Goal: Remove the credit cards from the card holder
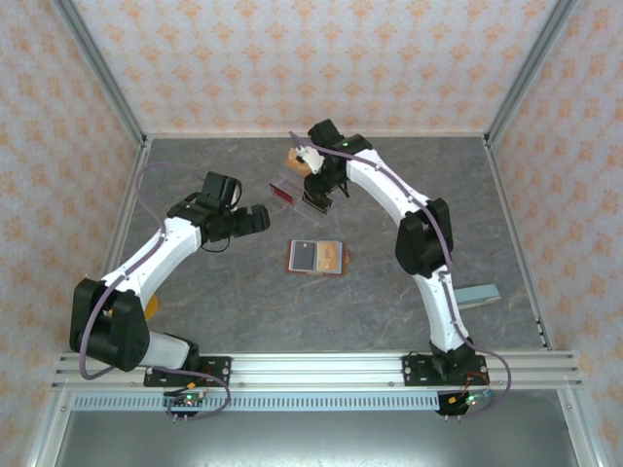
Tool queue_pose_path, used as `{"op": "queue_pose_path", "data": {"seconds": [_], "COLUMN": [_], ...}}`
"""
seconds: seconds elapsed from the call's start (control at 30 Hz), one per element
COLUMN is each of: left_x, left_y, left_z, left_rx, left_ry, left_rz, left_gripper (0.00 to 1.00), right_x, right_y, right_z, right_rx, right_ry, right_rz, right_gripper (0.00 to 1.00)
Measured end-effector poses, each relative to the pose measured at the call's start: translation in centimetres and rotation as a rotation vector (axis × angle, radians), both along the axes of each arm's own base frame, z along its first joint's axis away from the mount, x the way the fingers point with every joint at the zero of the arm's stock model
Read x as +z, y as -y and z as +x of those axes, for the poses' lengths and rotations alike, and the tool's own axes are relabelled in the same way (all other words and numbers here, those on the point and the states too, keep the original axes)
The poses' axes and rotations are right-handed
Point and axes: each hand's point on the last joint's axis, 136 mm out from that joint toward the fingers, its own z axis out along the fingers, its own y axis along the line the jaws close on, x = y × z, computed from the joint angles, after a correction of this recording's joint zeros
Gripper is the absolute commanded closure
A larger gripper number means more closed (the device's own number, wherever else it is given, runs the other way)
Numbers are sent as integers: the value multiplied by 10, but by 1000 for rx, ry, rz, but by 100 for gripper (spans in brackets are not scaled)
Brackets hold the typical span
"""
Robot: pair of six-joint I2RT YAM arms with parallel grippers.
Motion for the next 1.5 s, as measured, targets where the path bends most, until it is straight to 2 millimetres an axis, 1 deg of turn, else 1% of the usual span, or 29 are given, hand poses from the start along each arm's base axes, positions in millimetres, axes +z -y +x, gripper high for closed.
{"op": "queue_pose_path", "data": {"seconds": [0.07,0.17,0.23,0.3,0.37,0.47,0.57,0.7,0.83,0.9,0.97,1.07,1.17,1.27,1.4,1.5], "left_x": [-2,-6,-8,-10,-12,-16,-21,-28,-39,-46,-54,-66,-72,-72,-73,-75], "left_y": [3,8,11,15,22,38,60,88,109,118,126,137,146,155,163,168], "left_z": [-1,-2,-3,-4,-6,-8,-13,-16,-17,-18,-20,-24,-26,-24,-19,-16], "left_rx": [-9,-24,-34,-41,-49,-83,-124,-155,-160,-161,-161,-166,-170,-176,-182,-184], "left_ry": [-10,-30,-41,-53,-63,-81,-102,-137,-177,-202,-232,-275,-301,-306,-310,-314], "left_rz": [-12,-34,-48,-67,-81,-111,-151,-215,-278,-301,-318,-328,-339,-355,-367,-373], "left_gripper": [0,0,0,0,0,3,6,13,26,34,41,48,54,60,66,69], "right_x": [13,27,30,28,18,-8,-37,-63,-77,-79,-79,-79,-85,-95,-100,-102], "right_y": [7,22,31,39,45,50,48,43,46,46,46,45,46,49,52,53], "right_z": [-11,-34,-48,-64,-80,-104,-127,-152,-160,-159,-157,-154,-153,-152,-151,-151], "right_rx": [-60,-171,-244,-337,-413,-516,-592,-659,-713,-728,-736,-741,-749,-761,-769,-769], "right_ry": [0,-14,-31,-65,-114,-209,-301,-375,-408,-411,-403,-394,-390,-391,-385,-382], "right_rz": [32,88,123,173,214,252,252,244,246,251,260,269,251,222,205,198], "right_gripper": [54,51,50,50,50,54,59,64,69,71,75,80,80,80,81,85]}}
